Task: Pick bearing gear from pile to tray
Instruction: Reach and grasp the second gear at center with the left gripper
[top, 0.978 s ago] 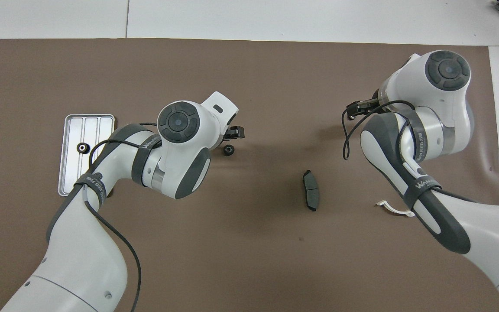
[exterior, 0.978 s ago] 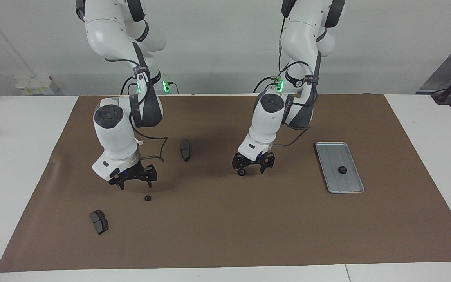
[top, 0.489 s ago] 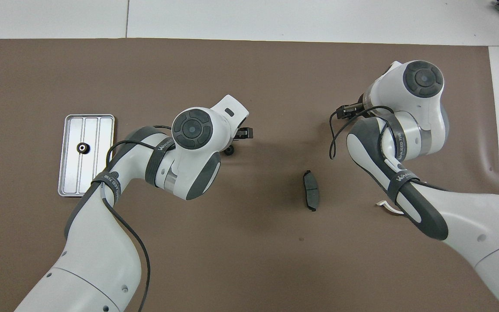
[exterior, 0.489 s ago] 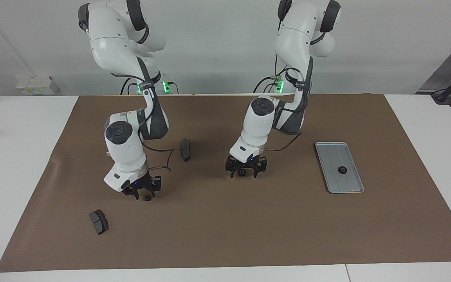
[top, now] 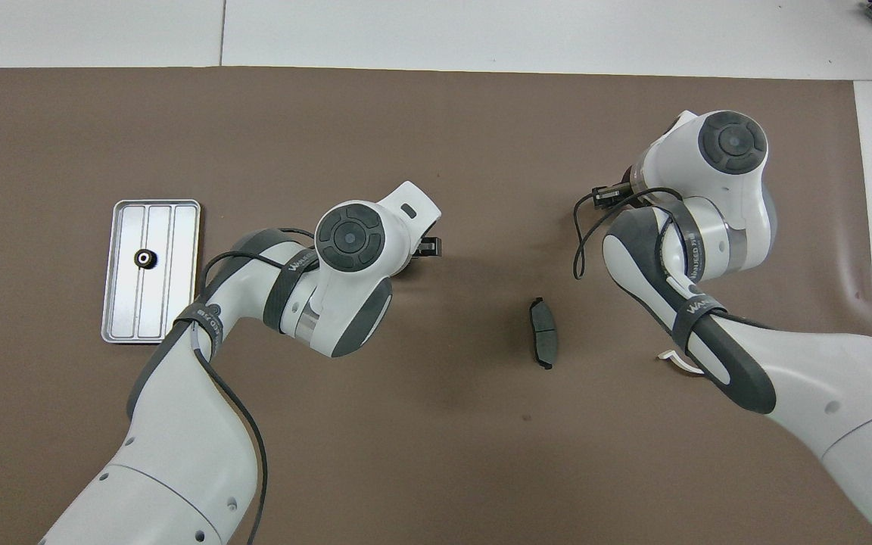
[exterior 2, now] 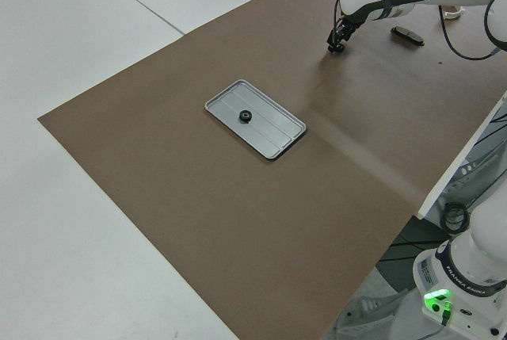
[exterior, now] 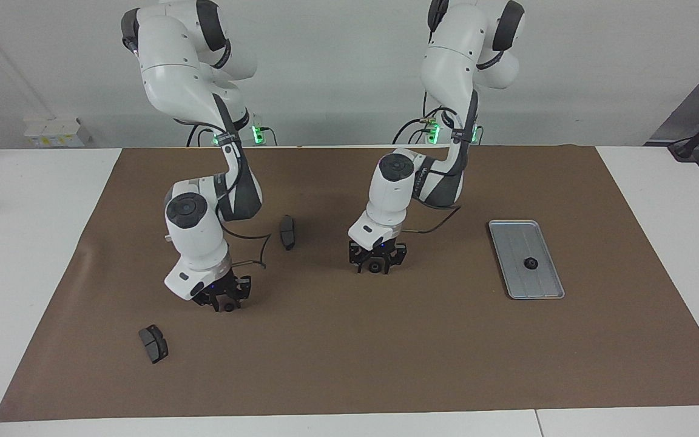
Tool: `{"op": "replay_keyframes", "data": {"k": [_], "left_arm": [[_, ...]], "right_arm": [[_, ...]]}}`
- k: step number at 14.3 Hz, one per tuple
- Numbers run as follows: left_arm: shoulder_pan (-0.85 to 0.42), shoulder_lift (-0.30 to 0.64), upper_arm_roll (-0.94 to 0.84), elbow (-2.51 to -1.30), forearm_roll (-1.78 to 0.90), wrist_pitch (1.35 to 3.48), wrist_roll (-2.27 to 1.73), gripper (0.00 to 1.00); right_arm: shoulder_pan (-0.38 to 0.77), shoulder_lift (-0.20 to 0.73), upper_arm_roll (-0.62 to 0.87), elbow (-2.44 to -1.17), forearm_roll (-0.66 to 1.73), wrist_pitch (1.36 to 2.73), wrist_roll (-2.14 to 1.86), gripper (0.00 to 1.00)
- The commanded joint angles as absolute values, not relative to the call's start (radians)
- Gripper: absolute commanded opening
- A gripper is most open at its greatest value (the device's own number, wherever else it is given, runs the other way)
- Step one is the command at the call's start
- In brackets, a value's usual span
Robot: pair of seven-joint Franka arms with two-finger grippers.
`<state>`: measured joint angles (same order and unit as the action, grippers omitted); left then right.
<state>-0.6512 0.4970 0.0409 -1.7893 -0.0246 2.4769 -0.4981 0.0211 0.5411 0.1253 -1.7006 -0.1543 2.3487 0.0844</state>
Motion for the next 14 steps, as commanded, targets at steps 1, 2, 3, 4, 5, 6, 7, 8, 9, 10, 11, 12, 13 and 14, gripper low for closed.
{"op": "replay_keyframes", "data": {"k": [1, 2, 3, 4, 5, 6, 7, 8, 9, 10, 11, 12, 13, 14], "left_arm": [[-0.669, 0.477, 0.057, -1.825, -0.017, 2.477, -0.494, 0.38], [-0.67, 0.476, 0.057, -1.828, -0.017, 2.468, -0.494, 0.27], [-0.669, 0.474, 0.057, -1.838, -0.015, 2.461, -0.494, 0.18], [-0.669, 0.472, 0.057, -1.841, -0.015, 2.461, -0.492, 0.11], [-0.669, 0.471, 0.057, -1.841, -0.015, 2.459, -0.492, 0.02], [-0.669, 0.469, 0.057, -1.841, -0.017, 2.457, -0.492, 0.0], [-0.664, 0.469, 0.058, -1.836, -0.015, 2.445, -0.488, 0.0], [-0.657, 0.471, 0.06, -1.821, -0.017, 2.425, -0.488, 0.0], [-0.649, 0.477, 0.066, -1.78, -0.017, 2.393, -0.488, 0.0], [-0.62, 0.482, 0.071, -1.732, -0.017, 2.35, -0.486, 0.0], [-0.57, 0.489, 0.069, -1.683, -0.015, 2.314, -0.483, 0.0], [-0.527, 0.503, 0.069, -1.643, -0.014, 2.286, -0.476, 0.0], [-0.485, 0.505, 0.069, -1.622, -0.018, 2.269, -0.46, 0.0], [-0.444, 0.5, 0.068, -1.615, -0.023, 2.255, -0.453, 0.0]], "right_arm": [[0.006, 0.54, 0.133, -1.718, -0.137, 2.379, 0.052, 0.48], [0.006, 0.54, 0.133, -1.72, -0.137, 2.387, 0.052, 0.42], [0.006, 0.54, 0.133, -1.727, -0.135, 2.404, 0.054, 0.39], [0.006, 0.54, 0.133, -1.736, -0.135, 2.419, 0.055, 0.39], [0.006, 0.54, 0.133, -1.741, -0.135, 2.425, 0.055, 0.38], [0.005, 0.54, 0.133, -1.741, -0.135, 2.427, 0.055, 0.33], [0.005, 0.54, 0.133, -1.741, -0.135, 2.427, 0.055, 0.22], [0.005, 0.54, 0.133, -1.741, -0.135, 2.427, 0.055, 0.06], [0.003, 0.54, 0.133, -1.74, -0.135, 2.427, 0.055, 0.0], [0.002, 0.538, 0.133, -1.735, -0.135, 2.424, 0.055, 0.0], [-0.002, 0.537, 0.133, -1.726, -0.135, 2.41, 0.055, 0.0], [-0.003, 0.531, 0.135, -1.724, -0.132, 2.404, 0.055, 0.0], [-0.002, 0.517, 0.135, -1.723, -0.121, 2.393, 0.063, 0.0], [0.0, 0.496, 0.135, -1.72, -0.101, 2.373, 0.077, 0.0]]}}
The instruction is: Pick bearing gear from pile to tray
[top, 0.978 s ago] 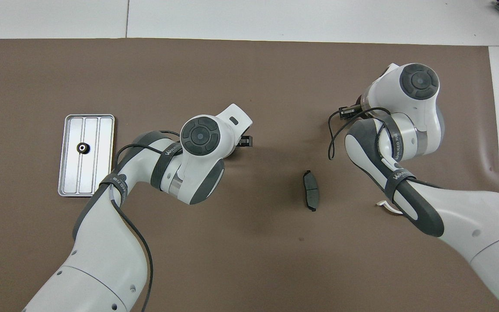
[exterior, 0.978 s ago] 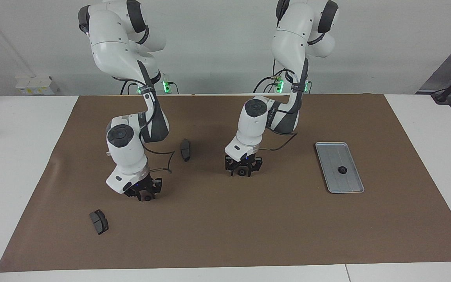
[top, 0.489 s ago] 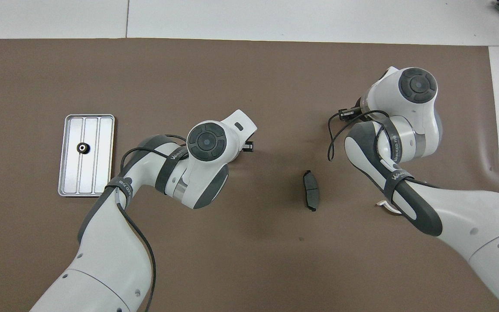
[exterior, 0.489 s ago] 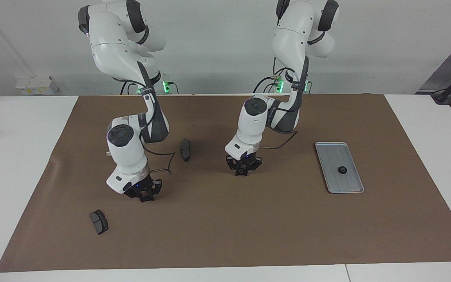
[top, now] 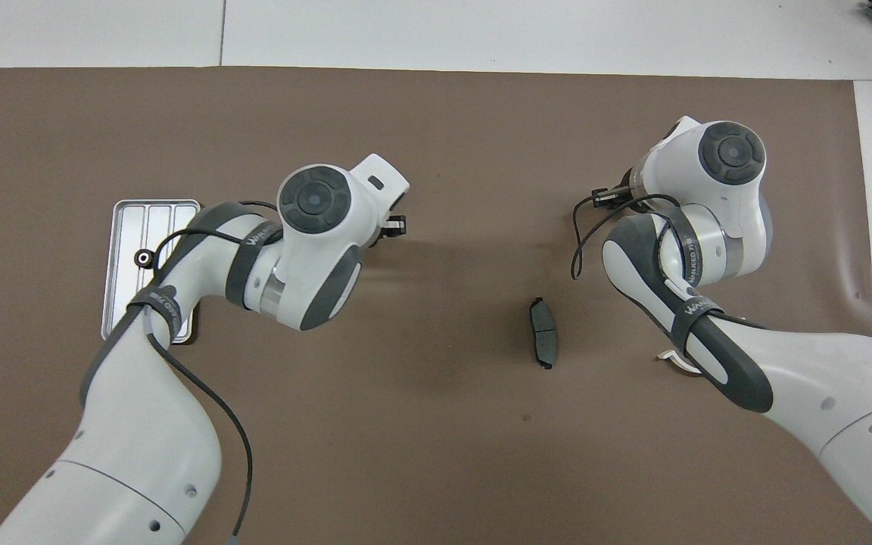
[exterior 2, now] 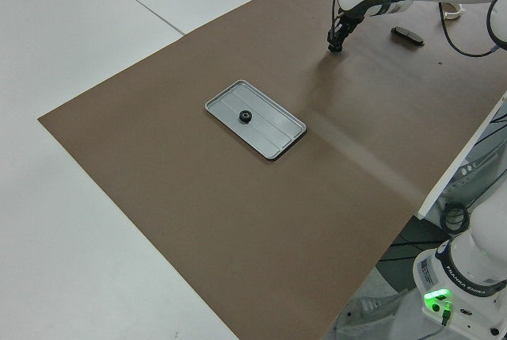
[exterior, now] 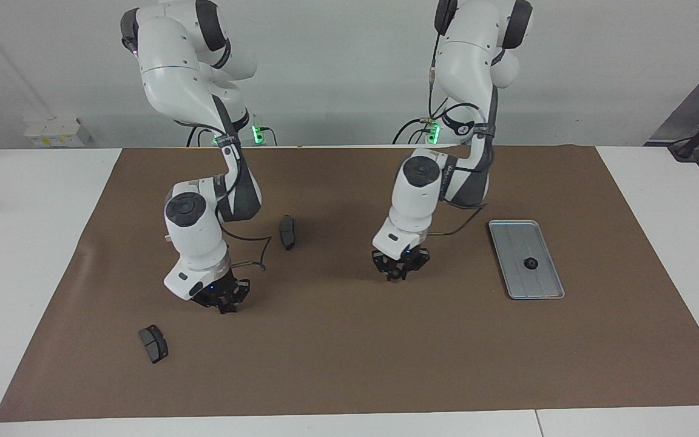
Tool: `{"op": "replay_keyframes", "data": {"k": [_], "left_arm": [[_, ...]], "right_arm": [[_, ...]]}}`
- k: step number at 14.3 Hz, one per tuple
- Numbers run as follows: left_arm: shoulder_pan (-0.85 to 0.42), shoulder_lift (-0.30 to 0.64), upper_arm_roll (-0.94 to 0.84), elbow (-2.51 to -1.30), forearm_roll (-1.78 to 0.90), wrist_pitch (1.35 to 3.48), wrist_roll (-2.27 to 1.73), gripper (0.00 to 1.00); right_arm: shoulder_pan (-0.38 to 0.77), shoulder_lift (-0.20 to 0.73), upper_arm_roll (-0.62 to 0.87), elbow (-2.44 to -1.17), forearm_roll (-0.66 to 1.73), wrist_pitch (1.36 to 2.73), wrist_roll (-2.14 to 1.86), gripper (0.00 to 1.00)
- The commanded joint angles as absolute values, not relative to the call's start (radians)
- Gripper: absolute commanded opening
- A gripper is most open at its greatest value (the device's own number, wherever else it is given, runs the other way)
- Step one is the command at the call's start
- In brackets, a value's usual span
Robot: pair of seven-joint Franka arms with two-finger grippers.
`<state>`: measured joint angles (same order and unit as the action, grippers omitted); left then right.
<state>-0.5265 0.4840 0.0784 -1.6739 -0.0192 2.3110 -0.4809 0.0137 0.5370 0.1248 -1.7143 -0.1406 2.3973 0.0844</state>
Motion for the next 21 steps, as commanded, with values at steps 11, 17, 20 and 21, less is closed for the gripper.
{"op": "replay_keyframes", "data": {"k": [11, 17, 20, 21], "left_arm": [[-0.075, 0.289, 0.066, -1.873, -0.075, 2.06, 0.084, 0.0], [-0.064, 0.219, 0.066, -2.026, -0.074, 2.068, 0.15, 0.8], [-0.066, 0.219, 0.066, -2.01, -0.074, 2.091, 0.15, 1.0], [-0.069, 0.221, 0.063, -1.996, -0.074, 2.117, 0.14, 1.0]], "right_arm": [[0.297, 0.396, 0.163, -1.615, -0.055, 2.293, 0.682, 0.0], [0.491, 0.577, 0.16, -1.608, -0.071, 2.529, 0.942, 0.0], [0.514, 0.618, 0.158, -1.609, -0.072, 2.574, 0.945, 0.06], [0.511, 0.62, 0.156, -1.618, -0.081, 2.592, 0.945, 0.21]]}}
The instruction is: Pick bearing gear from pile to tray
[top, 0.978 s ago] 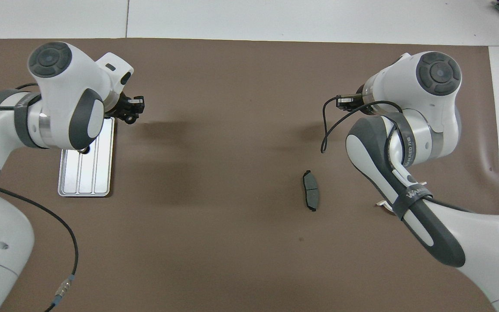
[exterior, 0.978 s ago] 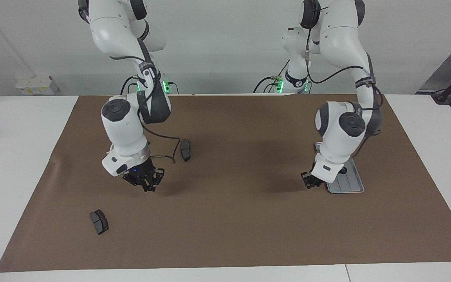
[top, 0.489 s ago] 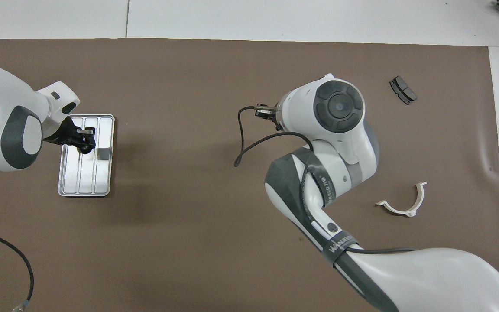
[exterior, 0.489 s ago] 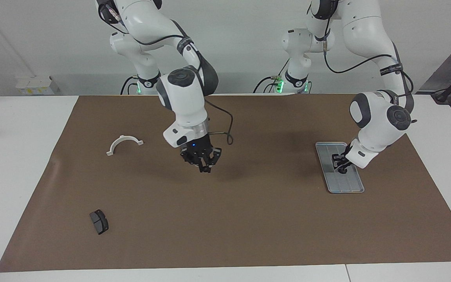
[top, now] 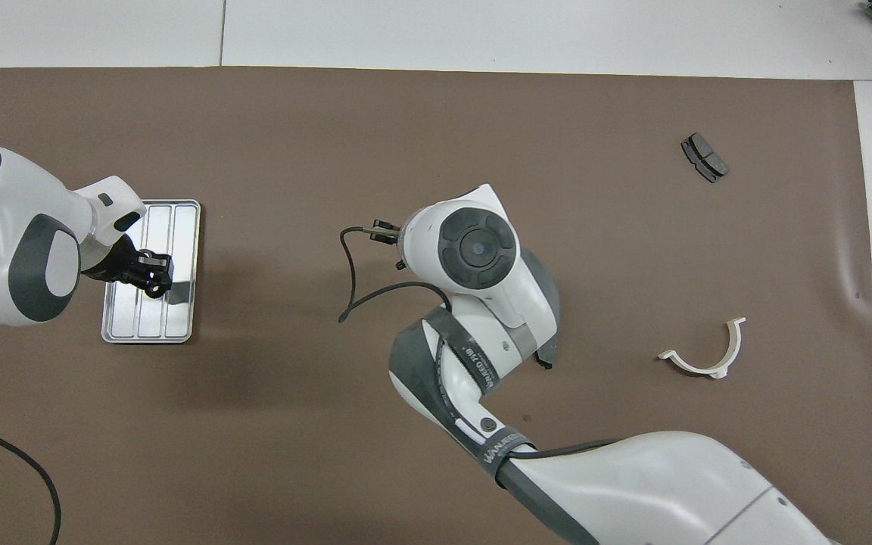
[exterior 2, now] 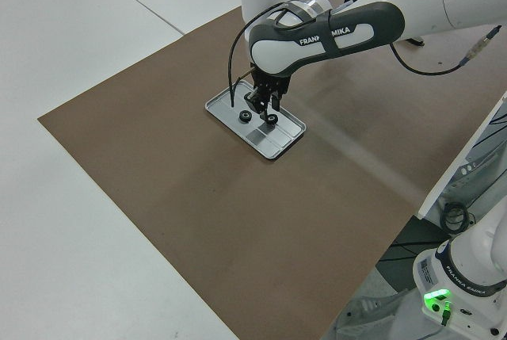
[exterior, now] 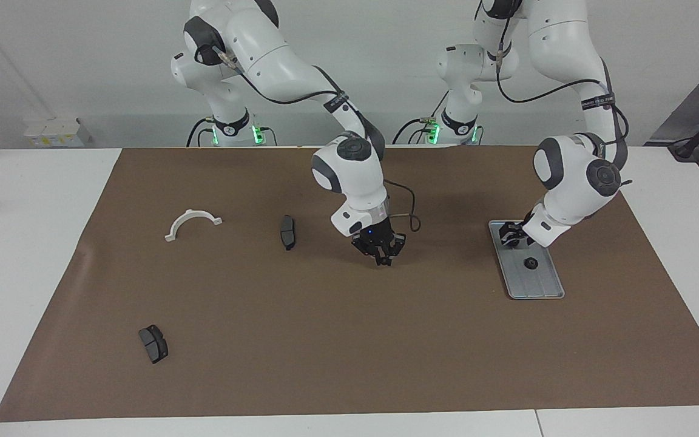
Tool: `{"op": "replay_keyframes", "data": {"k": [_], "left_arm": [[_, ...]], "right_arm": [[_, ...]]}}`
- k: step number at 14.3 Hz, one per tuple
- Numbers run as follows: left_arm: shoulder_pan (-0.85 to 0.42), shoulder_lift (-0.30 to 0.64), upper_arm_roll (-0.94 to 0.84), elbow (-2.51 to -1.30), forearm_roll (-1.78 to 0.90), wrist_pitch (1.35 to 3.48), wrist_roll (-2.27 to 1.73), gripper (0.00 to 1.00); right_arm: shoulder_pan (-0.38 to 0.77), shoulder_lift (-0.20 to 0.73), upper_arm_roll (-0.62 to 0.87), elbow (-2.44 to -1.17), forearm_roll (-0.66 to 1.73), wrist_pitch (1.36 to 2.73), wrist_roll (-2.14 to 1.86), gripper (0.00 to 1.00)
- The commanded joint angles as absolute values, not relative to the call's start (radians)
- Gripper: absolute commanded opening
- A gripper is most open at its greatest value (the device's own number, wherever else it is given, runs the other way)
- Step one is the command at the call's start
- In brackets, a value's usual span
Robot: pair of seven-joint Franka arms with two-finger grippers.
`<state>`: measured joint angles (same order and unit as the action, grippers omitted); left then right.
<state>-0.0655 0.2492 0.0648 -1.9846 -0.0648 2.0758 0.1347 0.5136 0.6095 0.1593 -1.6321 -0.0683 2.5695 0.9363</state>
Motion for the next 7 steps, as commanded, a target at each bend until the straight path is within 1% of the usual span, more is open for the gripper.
{"op": "replay_keyframes", "data": {"k": [1, 2, 4, 5, 7], "left_arm": [[-0.072, 0.224, 0.061, -1.982, -0.077, 2.128, 0.129, 1.0], [-0.078, 0.23, 0.055, -1.961, -0.098, 2.131, 0.097, 1.0], [-0.135, 0.245, 0.055, -1.924, -0.149, 2.161, -0.006, 1.0], [-0.179, 0.248, 0.057, -1.924, -0.152, 2.198, -0.074, 1.0], [-0.277, 0.253, 0.058, -1.925, -0.152, 2.29, -0.252, 1.0]], "right_arm": [[0.508, 0.62, 0.156, -1.623, -0.087, 2.591, 0.945, 0.69], [0.514, 0.618, 0.153, -1.621, -0.087, 2.579, 0.946, 1.0], [0.511, 0.606, 0.135, -1.617, -0.101, 2.569, 0.946, 1.0], [0.502, 0.577, 0.117, -1.62, -0.107, 2.559, 0.943, 1.0], [0.459, 0.491, 0.089, -1.624, -0.127, 2.482, 0.921, 1.0]]}}
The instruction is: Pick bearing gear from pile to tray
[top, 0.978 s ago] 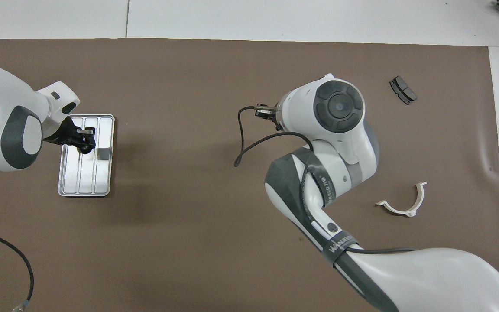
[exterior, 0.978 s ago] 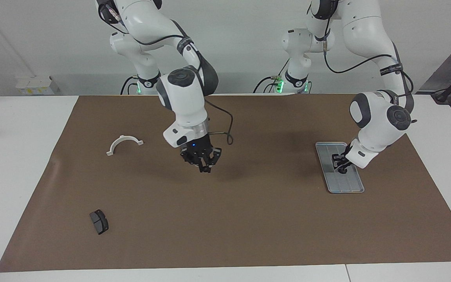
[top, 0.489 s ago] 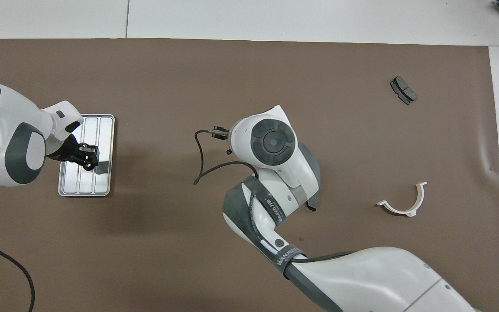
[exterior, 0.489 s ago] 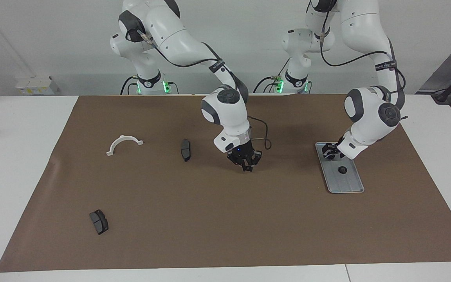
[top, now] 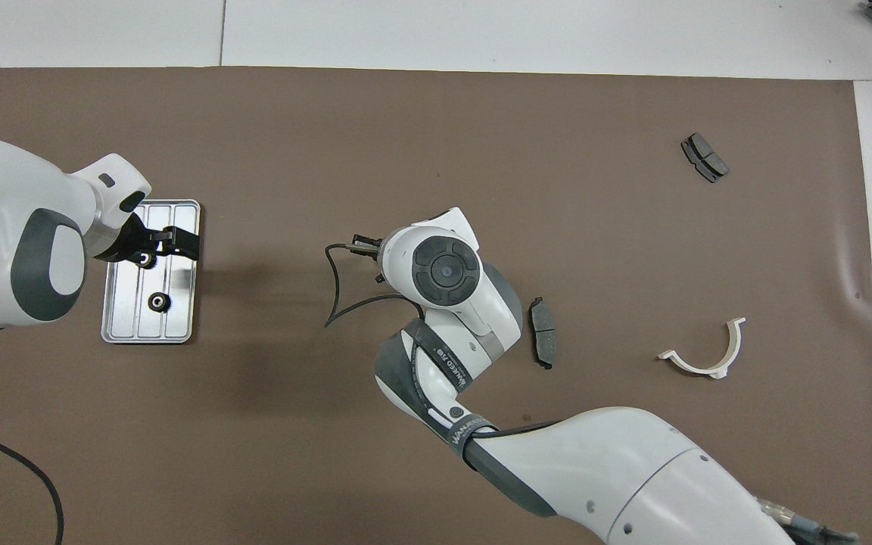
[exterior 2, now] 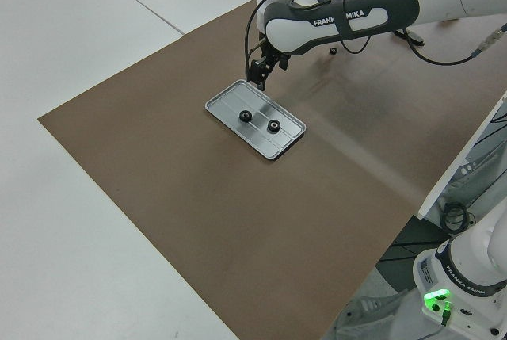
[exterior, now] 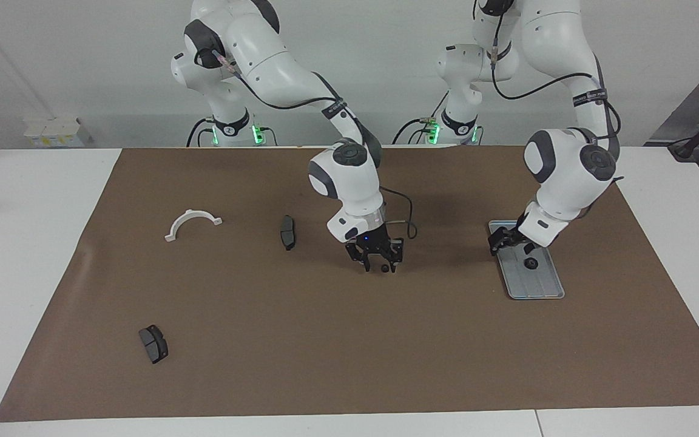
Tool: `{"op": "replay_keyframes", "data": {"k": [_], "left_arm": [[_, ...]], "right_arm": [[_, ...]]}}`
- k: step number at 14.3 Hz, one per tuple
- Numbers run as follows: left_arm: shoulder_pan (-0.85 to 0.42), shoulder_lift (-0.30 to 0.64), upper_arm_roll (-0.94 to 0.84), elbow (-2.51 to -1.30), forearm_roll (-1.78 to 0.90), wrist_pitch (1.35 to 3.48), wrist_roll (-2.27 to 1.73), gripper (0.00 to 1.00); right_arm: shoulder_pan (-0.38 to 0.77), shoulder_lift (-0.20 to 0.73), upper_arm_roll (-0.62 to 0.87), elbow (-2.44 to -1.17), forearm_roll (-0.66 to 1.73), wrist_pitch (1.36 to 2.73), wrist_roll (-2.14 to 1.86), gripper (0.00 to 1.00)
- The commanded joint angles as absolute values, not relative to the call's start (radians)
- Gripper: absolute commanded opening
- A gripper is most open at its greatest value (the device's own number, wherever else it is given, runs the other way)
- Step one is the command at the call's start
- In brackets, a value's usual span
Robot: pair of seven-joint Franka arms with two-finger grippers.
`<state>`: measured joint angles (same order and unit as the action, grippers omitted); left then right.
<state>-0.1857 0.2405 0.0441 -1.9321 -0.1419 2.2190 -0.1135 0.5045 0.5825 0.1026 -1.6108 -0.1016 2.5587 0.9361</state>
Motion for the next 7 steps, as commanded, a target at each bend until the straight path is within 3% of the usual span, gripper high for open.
{"op": "replay_keyframes", "data": {"k": [1, 3, 7], "left_arm": [[-0.325, 0.264, 0.058, -1.924, -0.152, 2.339, -0.323, 1.0], [-0.417, 0.276, 0.063, -1.914, -0.143, 2.414, -0.409, 1.0], [-0.54, 0.394, 0.066, -1.758, -0.078, 2.37, -0.474, 1.0]], "right_arm": [[0.412, 0.447, 0.089, -1.631, -0.13, 2.446, 0.875, 1.0], [0.332, 0.387, 0.087, -1.644, -0.132, 2.392, 0.763, 1.0], [0.18, 0.302, 0.086, -1.643, -0.137, 2.263, 0.553, 1.0]]}}
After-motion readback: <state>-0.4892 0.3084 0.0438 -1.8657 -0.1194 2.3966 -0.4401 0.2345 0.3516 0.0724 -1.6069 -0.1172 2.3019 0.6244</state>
